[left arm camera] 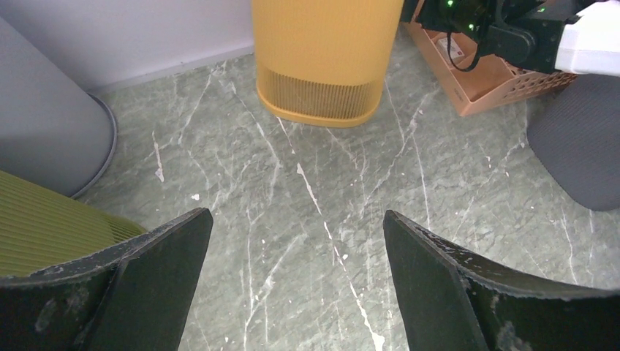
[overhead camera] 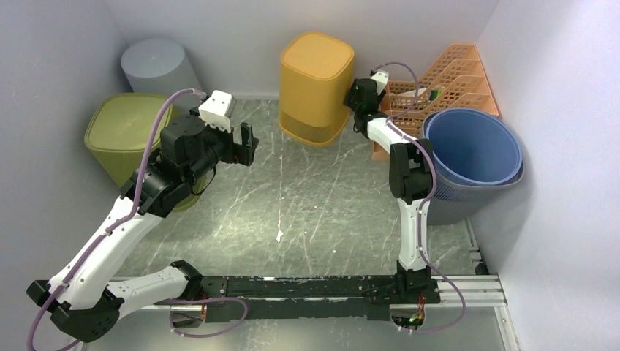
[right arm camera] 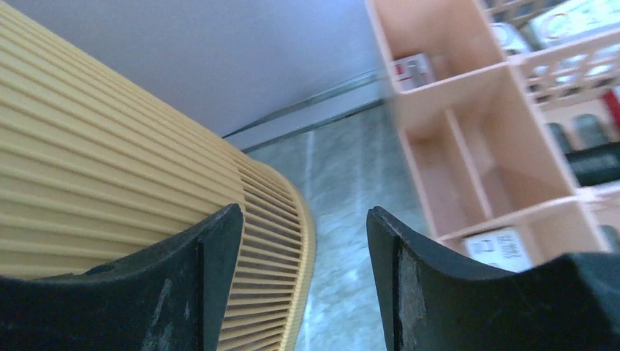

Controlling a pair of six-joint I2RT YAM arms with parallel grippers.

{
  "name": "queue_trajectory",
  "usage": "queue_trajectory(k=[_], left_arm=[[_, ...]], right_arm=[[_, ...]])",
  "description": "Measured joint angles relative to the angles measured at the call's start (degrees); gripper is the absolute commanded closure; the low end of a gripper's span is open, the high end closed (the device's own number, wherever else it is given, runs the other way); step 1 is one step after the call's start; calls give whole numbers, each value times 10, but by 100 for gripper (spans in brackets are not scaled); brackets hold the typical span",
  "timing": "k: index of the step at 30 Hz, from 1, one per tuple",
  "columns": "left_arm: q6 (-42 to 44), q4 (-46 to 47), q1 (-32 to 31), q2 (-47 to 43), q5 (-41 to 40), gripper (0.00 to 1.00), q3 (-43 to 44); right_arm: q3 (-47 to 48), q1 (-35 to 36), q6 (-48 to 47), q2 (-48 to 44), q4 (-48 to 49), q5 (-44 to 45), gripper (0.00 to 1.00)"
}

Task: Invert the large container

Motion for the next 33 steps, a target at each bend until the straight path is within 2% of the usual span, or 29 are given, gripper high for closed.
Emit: queue_trajectory(k=[7,17,21,24,27,33], left_arm=[[4,-6,0,9,1,1,24],[9,-4,0,9,6,1,42],[11,-4,0,7,7,1,42],[12,-4,0,6,9,1,42],[12,-4,0,6,11,1,41],[11,-4,0,5,14,1,38]], right_arm=[[25,43,-3,26,43,-123,36],[128,169,18,107,80,-198,37],[137,193,30,118,85,-210,37],[117,196,30,112,96,-209,37],[55,197,23,82,102,-195,36],[-65,198,-30,-45,61,-130,36]])
